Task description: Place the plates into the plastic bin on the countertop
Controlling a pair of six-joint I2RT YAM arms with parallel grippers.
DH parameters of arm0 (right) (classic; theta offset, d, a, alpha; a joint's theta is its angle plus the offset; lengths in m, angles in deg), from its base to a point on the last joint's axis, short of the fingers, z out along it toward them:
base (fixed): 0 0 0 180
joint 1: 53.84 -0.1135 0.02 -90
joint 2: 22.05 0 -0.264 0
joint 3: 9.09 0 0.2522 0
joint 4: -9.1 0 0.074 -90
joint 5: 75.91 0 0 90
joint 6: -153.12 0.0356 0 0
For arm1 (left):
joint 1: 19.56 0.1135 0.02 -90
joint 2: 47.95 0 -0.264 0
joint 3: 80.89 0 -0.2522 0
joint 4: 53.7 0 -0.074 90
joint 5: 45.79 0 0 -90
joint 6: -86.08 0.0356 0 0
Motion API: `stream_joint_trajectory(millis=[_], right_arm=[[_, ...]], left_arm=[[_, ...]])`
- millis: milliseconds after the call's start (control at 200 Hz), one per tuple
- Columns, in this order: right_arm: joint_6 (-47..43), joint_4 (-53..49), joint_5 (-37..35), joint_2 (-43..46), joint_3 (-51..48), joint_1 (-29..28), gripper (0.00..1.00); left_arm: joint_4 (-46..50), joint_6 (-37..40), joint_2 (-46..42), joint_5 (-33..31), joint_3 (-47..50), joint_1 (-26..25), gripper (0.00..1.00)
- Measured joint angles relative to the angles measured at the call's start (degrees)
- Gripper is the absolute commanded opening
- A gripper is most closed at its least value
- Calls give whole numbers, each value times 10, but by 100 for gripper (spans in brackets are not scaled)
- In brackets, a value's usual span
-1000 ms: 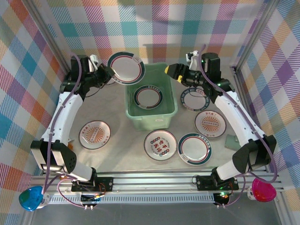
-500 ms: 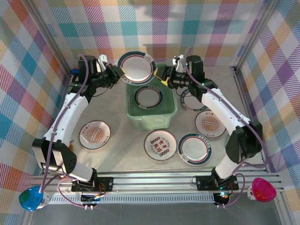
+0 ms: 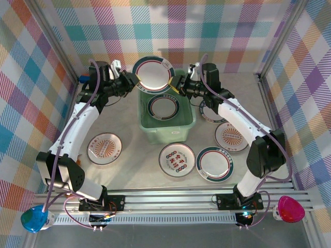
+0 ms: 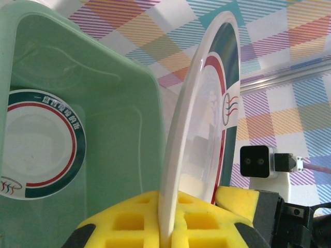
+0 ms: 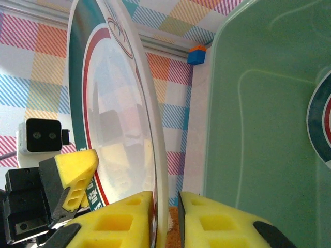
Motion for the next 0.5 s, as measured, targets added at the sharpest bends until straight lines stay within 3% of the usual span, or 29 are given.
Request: stream_joint_trajectory(millis=[130,285,400,500], right_arm=[[19,10,-5,0,-4,0,9],[38,20,-10,0,-8,-1,3],[47,32,-20,0,-23,-3,0],[52,35,-37,0,-31,-9,0]], left_arm=[[0,0,5,0,0,-4,1],[-2,0,6,0,0,-4,15],[-2,-2,7,5,0,-5,34],[-2,3,10,8,-1,-5,62]])
